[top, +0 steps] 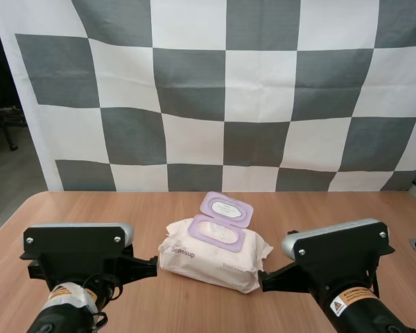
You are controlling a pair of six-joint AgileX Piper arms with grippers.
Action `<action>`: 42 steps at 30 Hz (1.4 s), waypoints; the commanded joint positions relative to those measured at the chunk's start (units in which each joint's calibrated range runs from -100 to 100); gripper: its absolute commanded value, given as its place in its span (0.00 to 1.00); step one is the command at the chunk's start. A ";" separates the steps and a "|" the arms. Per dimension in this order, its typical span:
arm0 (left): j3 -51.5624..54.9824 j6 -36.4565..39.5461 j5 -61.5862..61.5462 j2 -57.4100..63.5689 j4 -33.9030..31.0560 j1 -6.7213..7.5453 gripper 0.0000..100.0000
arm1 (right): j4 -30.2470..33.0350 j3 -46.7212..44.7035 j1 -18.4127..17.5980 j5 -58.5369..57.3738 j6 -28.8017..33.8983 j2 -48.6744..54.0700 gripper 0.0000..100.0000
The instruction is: Open the wet wipes lid
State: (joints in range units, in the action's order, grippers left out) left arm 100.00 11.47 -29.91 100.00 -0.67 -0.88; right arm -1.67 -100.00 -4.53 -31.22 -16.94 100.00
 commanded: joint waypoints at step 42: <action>0.00 -0.94 -1.56 0.00 -6.87 -0.04 0.00 | -0.14 0.00 0.04 0.02 6.00 0.00 0.00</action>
State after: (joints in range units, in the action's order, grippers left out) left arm 100.00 10.48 -31.39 100.00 -7.54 -0.88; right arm -1.77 -100.00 -4.53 -31.22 -10.95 100.00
